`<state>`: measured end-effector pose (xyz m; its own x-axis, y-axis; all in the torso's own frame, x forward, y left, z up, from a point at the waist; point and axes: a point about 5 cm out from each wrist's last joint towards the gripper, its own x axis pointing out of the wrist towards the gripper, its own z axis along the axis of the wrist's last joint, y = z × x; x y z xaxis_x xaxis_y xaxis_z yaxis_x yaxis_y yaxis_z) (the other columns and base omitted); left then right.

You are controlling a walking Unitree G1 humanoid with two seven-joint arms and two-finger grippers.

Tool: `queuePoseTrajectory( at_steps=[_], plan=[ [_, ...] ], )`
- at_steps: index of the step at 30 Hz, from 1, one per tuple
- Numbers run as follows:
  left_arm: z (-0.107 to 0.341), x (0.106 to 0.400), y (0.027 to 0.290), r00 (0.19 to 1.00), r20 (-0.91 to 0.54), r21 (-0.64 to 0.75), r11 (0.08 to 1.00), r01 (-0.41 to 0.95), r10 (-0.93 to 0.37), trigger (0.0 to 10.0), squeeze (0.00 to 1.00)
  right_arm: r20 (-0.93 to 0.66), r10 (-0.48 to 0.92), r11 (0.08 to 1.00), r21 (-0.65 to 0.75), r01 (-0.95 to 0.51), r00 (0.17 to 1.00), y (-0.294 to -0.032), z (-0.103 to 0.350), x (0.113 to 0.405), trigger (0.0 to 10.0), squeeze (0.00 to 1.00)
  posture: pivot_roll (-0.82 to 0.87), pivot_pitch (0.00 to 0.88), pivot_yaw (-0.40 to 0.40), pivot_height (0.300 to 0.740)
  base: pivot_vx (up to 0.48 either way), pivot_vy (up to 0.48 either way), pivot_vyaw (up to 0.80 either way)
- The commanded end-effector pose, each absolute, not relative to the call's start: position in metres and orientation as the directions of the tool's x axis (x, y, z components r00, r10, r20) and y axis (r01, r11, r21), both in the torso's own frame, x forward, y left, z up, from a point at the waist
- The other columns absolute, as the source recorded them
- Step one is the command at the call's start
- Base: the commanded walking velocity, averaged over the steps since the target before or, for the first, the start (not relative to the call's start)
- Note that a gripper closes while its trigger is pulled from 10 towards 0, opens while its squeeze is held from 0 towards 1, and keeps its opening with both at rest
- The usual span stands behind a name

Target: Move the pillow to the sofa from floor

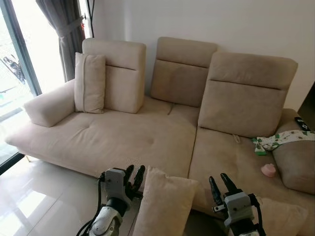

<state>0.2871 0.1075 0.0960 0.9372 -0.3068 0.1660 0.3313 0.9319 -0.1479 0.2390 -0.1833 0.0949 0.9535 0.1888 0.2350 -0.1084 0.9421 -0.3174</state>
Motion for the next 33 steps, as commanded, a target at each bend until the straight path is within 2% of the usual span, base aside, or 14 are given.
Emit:
queuePoseTrajectory(
  at_steps=[1,2,3,5,6,7,8,21,33],
  plan=[
    [0.095,0.285,0.106,0.942,0.169,-0.163,0.934,0.317,-0.291,10.0,1.00,0.204,0.178,0.953,-0.280,-0.117,0.963,-0.183,0.088,0.237,10.0,1.00,0.06,0.000,-0.017,0.728,0.000,0.000,0.00],
    [0.095,0.286,0.106,0.946,0.167,-0.159,0.939,0.305,-0.279,10.0,1.00,0.205,0.172,0.956,-0.269,-0.114,0.963,-0.183,0.087,0.237,10.0,1.00,0.07,0.000,-0.017,0.728,0.000,0.000,0.00],
    [0.096,0.285,0.104,0.944,0.177,-0.143,0.942,0.303,-0.277,10.0,0.00,0.206,0.167,0.958,-0.267,-0.109,0.964,-0.182,0.087,0.238,10.0,1.00,0.07,0.000,-0.016,0.728,0.000,0.000,0.00],
    [0.098,0.285,0.103,0.943,0.185,-0.132,0.944,0.304,-0.278,10.0,0.00,0.207,0.165,0.958,-0.268,-0.106,0.964,-0.182,0.087,0.238,10.0,1.00,0.07,0.000,-0.015,0.728,0.000,0.000,0.00],
    [0.099,0.284,0.102,0.941,0.192,-0.114,0.946,0.303,-0.278,10.0,0.00,0.195,0.158,0.956,-0.276,-0.100,0.968,-0.182,0.085,0.238,10.0,0.16,0.06,0.000,-0.015,0.728,0.000,0.000,0.00],
    [0.099,0.283,0.101,0.940,0.195,-0.102,0.948,0.302,-0.278,10.0,0.00,0.186,0.153,0.955,-0.281,-0.097,0.971,-0.182,0.084,0.238,10.0,0.16,0.06,0.000,-0.015,0.728,0.000,0.000,0.00],
    [0.097,0.282,0.102,0.945,0.185,-0.107,0.950,0.293,-0.270,10.0,0.00,0.174,0.148,0.955,-0.281,-0.095,0.973,-0.183,0.082,0.238,10.0,0.00,0.06,0.000,-0.014,0.728,0.000,0.000,0.00],
    [0.083,0.276,0.111,0.960,0.115,-0.136,0.953,0.269,-0.255,10.0,0.00,0.163,0.148,0.954,-0.283,-0.098,0.975,-0.191,0.079,0.229,10.0,0.00,0.05,0.000,-0.012,0.728,0.000,0.000,0.00],
    [0.084,0.275,0.101,0.951,0.116,-0.140,0.943,0.301,-0.287,10.0,0.00,0.180,0.148,0.954,-0.286,-0.092,0.973,-0.187,0.081,0.228,10.0,0.00,0.05,0.000,-0.017,0.728,0.000,0.000,0.00]
  ],
)
